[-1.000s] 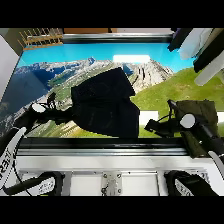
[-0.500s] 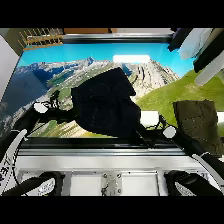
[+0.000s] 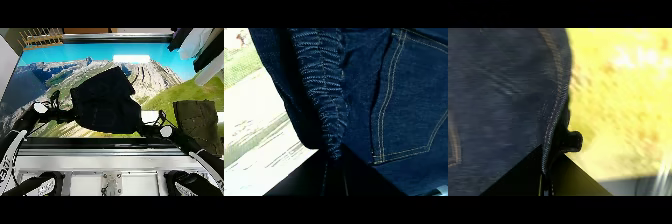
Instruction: Fold the clothes and pants, and hang the long-sleeved shirts on hangers.
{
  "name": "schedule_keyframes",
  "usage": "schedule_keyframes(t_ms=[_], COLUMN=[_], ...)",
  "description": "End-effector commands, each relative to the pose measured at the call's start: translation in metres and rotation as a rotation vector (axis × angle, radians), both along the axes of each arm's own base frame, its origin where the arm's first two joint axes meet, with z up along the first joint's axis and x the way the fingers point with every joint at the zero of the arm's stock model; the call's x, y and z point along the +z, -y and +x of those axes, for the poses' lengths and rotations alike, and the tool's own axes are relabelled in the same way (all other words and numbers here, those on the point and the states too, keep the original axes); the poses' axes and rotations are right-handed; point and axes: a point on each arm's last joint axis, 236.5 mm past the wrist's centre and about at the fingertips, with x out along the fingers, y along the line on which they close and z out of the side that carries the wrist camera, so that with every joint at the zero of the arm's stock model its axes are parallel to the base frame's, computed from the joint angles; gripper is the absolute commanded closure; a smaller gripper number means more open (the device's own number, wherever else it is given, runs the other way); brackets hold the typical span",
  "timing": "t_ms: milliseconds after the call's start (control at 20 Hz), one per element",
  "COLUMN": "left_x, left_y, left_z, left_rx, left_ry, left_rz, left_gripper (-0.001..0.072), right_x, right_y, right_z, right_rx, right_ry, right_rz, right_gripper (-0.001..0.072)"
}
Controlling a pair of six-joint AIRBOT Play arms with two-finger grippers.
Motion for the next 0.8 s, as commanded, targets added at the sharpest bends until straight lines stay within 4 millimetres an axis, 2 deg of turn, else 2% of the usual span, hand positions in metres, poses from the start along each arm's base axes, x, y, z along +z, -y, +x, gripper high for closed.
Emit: schedule_keyframes(t_ms=[0, 50, 150, 250, 350, 400, 500, 600, 700, 750], left_x=[0.043, 0.075, 0.151, 0.229, 0.307, 0.341, 0.391, 0.427, 0.446, 0.450], left_y=[0.002, 0.005, 0.015, 0.027, 0.043, 0.051, 0.063, 0.070, 0.070, 0.069], left_z=[0.007, 0.011, 0.008, -0.010, -0.040, -0.061, -0.105, -0.149, -0.182, -0.192], left_rx=[-0.004, -0.018, -0.070, -0.125, -0.154, -0.182, -0.219, -0.219, -0.204, -0.191], left_ry=[0.110, 0.181, 0.331, 0.492, 0.669, 0.763, 0.890, 0.955, 0.982, 0.973], left_rz=[-0.006, -0.015, -0.038, -0.048, -0.078, -0.092, -0.144, -0.238, -0.328, -0.360], left_gripper=[0.0685, 0.0685, 0.0685, 0.0685, 0.0685, 0.0685, 0.0685, 0.0685, 0.0685, 0.0685], right_x=[0.048, 0.077, 0.160, 0.270, 0.374, 0.422, 0.498, 0.549, 0.575, 0.582], right_y=[0.017, 0.029, 0.059, 0.078, 0.081, 0.083, 0.088, 0.094, 0.098, 0.099], right_z=[0.034, 0.048, 0.072, 0.081, 0.066, 0.051, 0.014, -0.025, -0.054, -0.063], right_rx=[0.135, 0.173, 0.251, 0.284, 0.271, 0.243, 0.188, 0.149, 0.121, 0.114], right_ry=[0.175, 0.238, 0.404, 0.622, 0.841, 0.945, 1.121, 1.254, 1.332, 1.352], right_rz=[-0.120, -0.179, -0.341, -0.464, -0.507, -0.510, -0.514, -0.522, -0.521, -0.520], right_gripper=[0.0698, 0.0699, 0.0699, 0.0699, 0.0699, 0.0699, 0.0699, 0.0699, 0.0699, 0.0699])
